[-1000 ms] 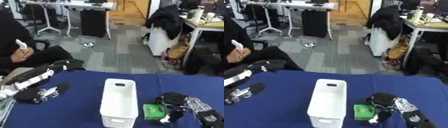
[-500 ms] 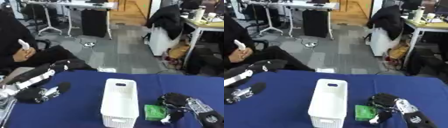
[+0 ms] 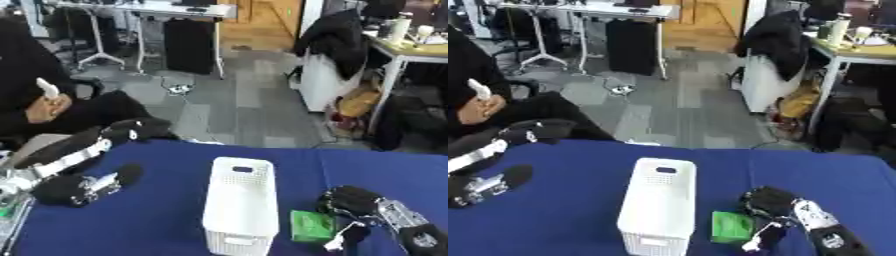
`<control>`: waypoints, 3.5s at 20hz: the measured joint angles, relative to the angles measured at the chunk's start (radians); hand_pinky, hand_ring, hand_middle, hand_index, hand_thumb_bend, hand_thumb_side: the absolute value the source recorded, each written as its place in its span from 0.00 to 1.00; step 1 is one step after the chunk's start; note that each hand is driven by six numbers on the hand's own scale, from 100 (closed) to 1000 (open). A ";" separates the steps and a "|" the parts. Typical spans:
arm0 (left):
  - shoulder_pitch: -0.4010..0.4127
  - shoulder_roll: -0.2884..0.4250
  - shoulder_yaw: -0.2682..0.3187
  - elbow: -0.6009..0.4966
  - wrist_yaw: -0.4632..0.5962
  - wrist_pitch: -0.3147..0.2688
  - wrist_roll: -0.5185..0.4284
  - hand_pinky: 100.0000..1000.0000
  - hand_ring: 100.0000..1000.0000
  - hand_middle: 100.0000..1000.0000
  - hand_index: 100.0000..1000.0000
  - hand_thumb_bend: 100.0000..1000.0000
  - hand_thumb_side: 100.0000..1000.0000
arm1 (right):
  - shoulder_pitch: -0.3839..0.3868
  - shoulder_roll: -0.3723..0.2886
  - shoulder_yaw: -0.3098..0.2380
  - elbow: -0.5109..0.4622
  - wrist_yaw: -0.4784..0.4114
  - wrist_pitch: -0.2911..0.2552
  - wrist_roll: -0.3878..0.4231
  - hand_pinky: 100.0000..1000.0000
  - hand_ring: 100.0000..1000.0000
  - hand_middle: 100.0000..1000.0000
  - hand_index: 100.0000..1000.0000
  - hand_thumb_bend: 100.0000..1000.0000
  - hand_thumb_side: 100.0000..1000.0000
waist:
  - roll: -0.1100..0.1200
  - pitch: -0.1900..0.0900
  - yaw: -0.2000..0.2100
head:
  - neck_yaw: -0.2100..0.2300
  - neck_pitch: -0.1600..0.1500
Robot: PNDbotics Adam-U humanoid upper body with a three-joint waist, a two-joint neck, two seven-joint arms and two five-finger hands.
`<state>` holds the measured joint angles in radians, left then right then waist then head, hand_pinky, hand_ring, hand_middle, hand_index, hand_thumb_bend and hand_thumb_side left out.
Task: Pick up objects on the table and place them in the box.
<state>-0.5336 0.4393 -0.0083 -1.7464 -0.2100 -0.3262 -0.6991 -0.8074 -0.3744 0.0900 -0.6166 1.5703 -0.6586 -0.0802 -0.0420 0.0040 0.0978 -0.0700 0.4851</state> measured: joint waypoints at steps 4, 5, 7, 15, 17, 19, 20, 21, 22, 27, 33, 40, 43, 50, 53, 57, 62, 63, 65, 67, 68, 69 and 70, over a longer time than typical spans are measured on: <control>0.000 0.000 0.000 0.000 0.000 0.000 0.000 0.85 0.97 1.00 0.99 0.01 1.00 | 0.000 0.000 -0.001 0.000 -0.008 0.018 -0.043 0.00 0.15 0.23 0.44 0.69 0.63 | 0.000 0.000 0.000 | 0.003 0.000; 0.000 0.000 0.000 0.000 0.000 0.000 0.000 0.85 0.97 1.00 0.99 0.01 1.00 | 0.001 0.000 -0.001 0.000 -0.011 0.023 -0.058 0.00 0.14 0.23 0.44 0.68 0.63 | 0.000 0.000 0.000 | 0.004 0.000; 0.000 0.000 0.000 0.000 0.000 0.000 0.000 0.85 0.97 1.00 0.99 0.01 1.00 | 0.001 0.000 -0.003 0.000 -0.020 0.034 -0.090 0.00 0.05 0.12 0.34 0.66 0.52 | 0.000 0.000 0.000 | 0.005 0.000; 0.000 0.000 0.000 0.000 0.000 0.000 -0.001 0.85 0.97 1.00 0.99 0.01 1.00 | 0.010 0.000 -0.006 0.016 -0.081 0.047 -0.239 0.00 0.00 0.08 0.29 0.68 0.41 | 0.000 0.000 0.000 | 0.009 0.000; 0.000 0.000 0.000 0.000 0.000 0.000 -0.001 0.85 0.97 1.00 0.99 0.01 1.00 | 0.011 0.000 -0.006 0.021 -0.091 0.046 -0.262 0.00 0.00 0.08 0.29 0.68 0.41 | 0.000 0.000 0.000 | 0.009 0.000; 0.000 0.000 0.000 0.000 0.000 0.000 -0.003 0.85 0.97 1.00 0.99 0.01 1.00 | 0.014 0.000 -0.006 0.025 -0.099 0.045 -0.276 0.00 0.00 0.08 0.29 0.68 0.41 | 0.000 0.000 0.000 | 0.009 0.000; 0.000 0.000 0.000 0.000 0.000 -0.001 -0.004 0.85 0.97 1.00 0.99 0.01 1.00 | 0.014 0.000 -0.006 0.028 -0.104 0.045 -0.279 0.00 0.00 0.08 0.30 0.68 0.41 | 0.000 0.000 0.000 | 0.009 0.000; 0.000 0.000 0.000 0.000 0.000 -0.001 -0.004 0.85 0.97 1.00 0.99 0.01 1.00 | 0.014 -0.001 -0.006 0.030 -0.110 0.045 -0.281 0.00 0.00 0.08 0.30 0.67 0.41 | 0.000 0.000 0.000 | 0.009 0.000; 0.000 0.000 0.000 0.000 0.000 -0.001 -0.004 0.85 0.97 1.00 0.99 0.01 1.00 | 0.015 -0.001 -0.007 0.031 -0.117 0.045 -0.281 0.00 0.00 0.08 0.30 0.66 0.41 | 0.000 0.000 0.000 | 0.009 0.000; 0.000 0.000 0.000 0.000 0.000 -0.001 -0.005 0.85 0.97 1.00 0.99 0.01 1.00 | 0.015 -0.005 -0.012 0.031 -0.171 0.035 -0.267 0.00 0.00 0.08 0.30 0.64 0.42 | 0.000 0.000 -0.001 | 0.009 0.000; 0.000 0.000 0.000 0.000 0.000 -0.004 -0.008 0.85 0.97 1.00 0.99 0.01 1.00 | 0.015 -0.028 -0.012 0.033 -0.256 0.020 -0.209 0.00 0.00 0.07 0.30 0.63 0.43 | 0.000 0.000 -0.002 | 0.009 0.000; 0.000 0.000 0.000 0.000 0.000 -0.005 -0.009 0.85 0.97 1.00 0.99 0.01 1.00 | 0.013 -0.042 -0.014 0.039 -0.358 0.001 -0.090 0.00 0.00 0.07 0.31 0.61 0.47 | 0.000 0.000 -0.003 | 0.010 -0.001; 0.000 0.000 0.000 0.000 0.000 -0.005 -0.010 0.85 0.97 1.00 0.99 0.01 1.00 | 0.004 -0.054 -0.014 0.036 -0.402 -0.012 -0.034 0.00 0.00 0.07 0.31 0.61 0.47 | -0.001 -0.001 -0.003 | 0.010 -0.001; 0.000 0.000 0.000 0.000 0.000 -0.005 -0.010 0.85 0.97 1.00 0.99 0.01 1.00 | -0.015 -0.079 -0.006 -0.007 -0.505 -0.038 0.075 0.00 0.00 0.07 0.31 0.61 0.46 | -0.001 -0.003 -0.005 | 0.012 -0.003; 0.001 0.000 0.000 0.000 0.000 -0.005 -0.010 0.85 0.97 1.00 0.99 0.01 1.00 | -0.030 -0.094 0.005 -0.037 -0.557 -0.052 0.114 0.00 0.00 0.07 0.31 0.60 0.46 | -0.003 -0.007 -0.008 | 0.017 -0.003; 0.001 0.000 0.000 0.000 0.000 -0.005 -0.010 0.85 0.97 1.00 0.99 0.01 1.00 | -0.048 -0.106 0.020 -0.076 -0.624 -0.062 0.165 0.00 0.00 0.08 0.31 0.60 0.45 | -0.003 -0.007 -0.009 | 0.017 -0.003; 0.001 0.000 0.000 0.000 0.000 -0.006 -0.011 0.85 0.97 1.00 0.99 0.01 1.00 | -0.102 -0.113 0.048 -0.132 -0.681 -0.084 0.236 0.00 0.00 0.09 0.31 0.61 0.44 | -0.006 -0.007 -0.010 | 0.017 -0.003; 0.001 0.000 0.000 0.000 0.000 -0.006 -0.011 0.85 0.97 1.00 0.99 0.01 1.00 | -0.110 -0.116 0.053 -0.142 -0.691 -0.089 0.247 0.00 0.00 0.09 0.31 0.61 0.44 | -0.006 -0.007 -0.009 | 0.016 -0.004; 0.001 0.000 0.000 0.000 0.000 -0.006 -0.011 0.85 0.97 1.00 0.99 0.01 1.00 | -0.133 -0.116 0.062 -0.161 -0.713 -0.096 0.265 0.00 0.00 0.10 0.31 0.61 0.44 | -0.006 -0.007 -0.008 | 0.015 -0.004; 0.001 0.000 0.000 0.000 0.000 -0.006 -0.011 0.85 0.97 1.00 0.99 0.01 1.00 | -0.149 -0.115 0.069 -0.176 -0.736 -0.099 0.280 0.00 0.00 0.10 0.31 0.60 0.44 | -0.007 -0.007 -0.004 | 0.007 -0.004; 0.001 0.000 0.000 0.000 0.000 -0.005 -0.009 0.85 0.97 1.00 0.99 0.01 1.00 | -0.157 -0.114 0.071 -0.183 -0.748 -0.099 0.286 0.00 0.00 0.10 0.31 0.60 0.44 | -0.007 -0.007 -0.002 | 0.003 -0.004; 0.001 0.000 0.000 0.000 0.001 -0.004 -0.006 0.85 0.96 1.00 0.98 0.02 1.00 | -0.164 -0.110 0.073 -0.189 -0.760 -0.099 0.291 0.00 0.00 0.10 0.31 0.60 0.44 | -0.007 -0.007 -0.001 | -0.002 -0.004; 0.001 -0.001 0.000 0.000 0.005 -0.002 0.003 0.85 0.96 1.00 0.98 0.01 1.00 | -0.172 -0.104 0.075 -0.193 -0.774 -0.098 0.295 0.00 0.00 0.10 0.31 0.60 0.44 | -0.007 -0.007 0.002 | -0.010 -0.005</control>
<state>-0.5329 0.4386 -0.0082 -1.7463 -0.2051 -0.3278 -0.6966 -0.9791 -0.4786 0.1649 -0.8096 0.7966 -0.7564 0.2145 -0.0491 -0.0029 0.1000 -0.0795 0.4803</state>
